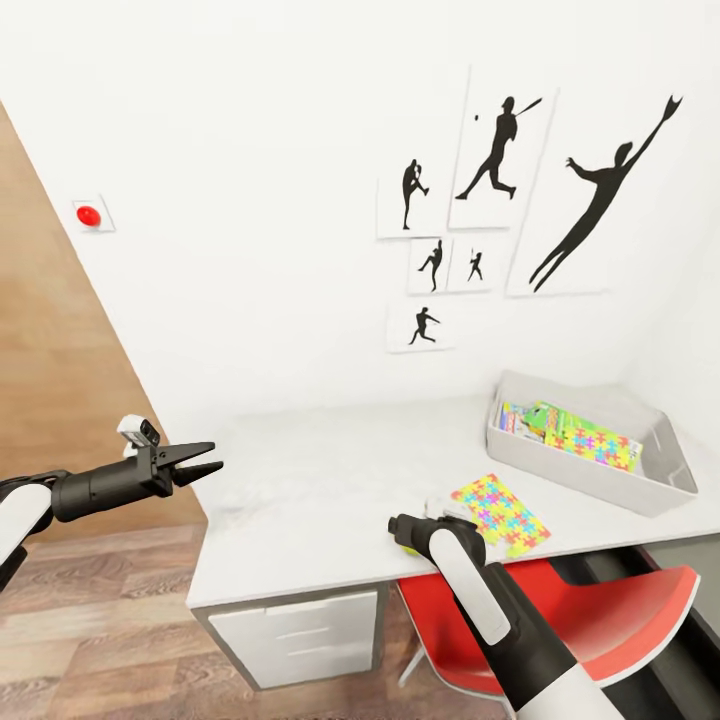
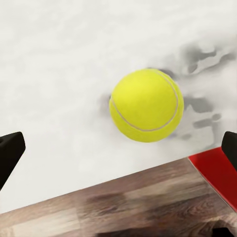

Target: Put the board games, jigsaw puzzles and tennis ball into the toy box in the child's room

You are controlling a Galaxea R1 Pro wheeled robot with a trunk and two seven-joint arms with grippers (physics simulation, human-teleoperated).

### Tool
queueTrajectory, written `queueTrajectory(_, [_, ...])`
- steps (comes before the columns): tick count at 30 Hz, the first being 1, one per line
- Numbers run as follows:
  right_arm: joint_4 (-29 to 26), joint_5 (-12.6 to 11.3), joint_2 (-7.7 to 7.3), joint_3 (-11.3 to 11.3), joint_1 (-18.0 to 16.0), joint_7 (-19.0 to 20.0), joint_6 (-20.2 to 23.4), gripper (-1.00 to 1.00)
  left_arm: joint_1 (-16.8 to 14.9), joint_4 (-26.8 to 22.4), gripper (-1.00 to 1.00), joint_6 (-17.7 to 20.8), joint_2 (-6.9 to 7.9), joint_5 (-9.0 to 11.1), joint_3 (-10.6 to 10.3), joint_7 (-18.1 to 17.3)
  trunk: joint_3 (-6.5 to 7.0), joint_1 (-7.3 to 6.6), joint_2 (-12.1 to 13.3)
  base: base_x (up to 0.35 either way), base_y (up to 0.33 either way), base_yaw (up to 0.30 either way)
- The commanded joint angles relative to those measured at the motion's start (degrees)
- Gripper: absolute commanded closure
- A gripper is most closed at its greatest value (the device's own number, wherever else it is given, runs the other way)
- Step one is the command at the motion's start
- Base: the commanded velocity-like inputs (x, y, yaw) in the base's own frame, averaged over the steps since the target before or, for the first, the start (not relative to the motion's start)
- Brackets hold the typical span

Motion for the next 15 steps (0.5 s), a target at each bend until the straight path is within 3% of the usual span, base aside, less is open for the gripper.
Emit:
queueTrajectory(1, [-0.04, -0.47, 0.00, 0.05, -0.06, -0.56, 0.09, -1.00, -0.07, 0.03, -1.00, 0.19, 0.05, 0.00, -0.08, -0.23, -0.21, 0.03, -0.13, 0.004, 0.002, 0.001])
queueTrajectory(15, [-0.08, -0.47, -0.09, 0.04, -0.05, -0.56, 0.09, -1.00, -0.07, 0.03, -1.00, 0.19, 0.05, 0.00, -0.08, -0.23, -1.48, 0.03, -0.13, 0.000, 0.000, 0.000])
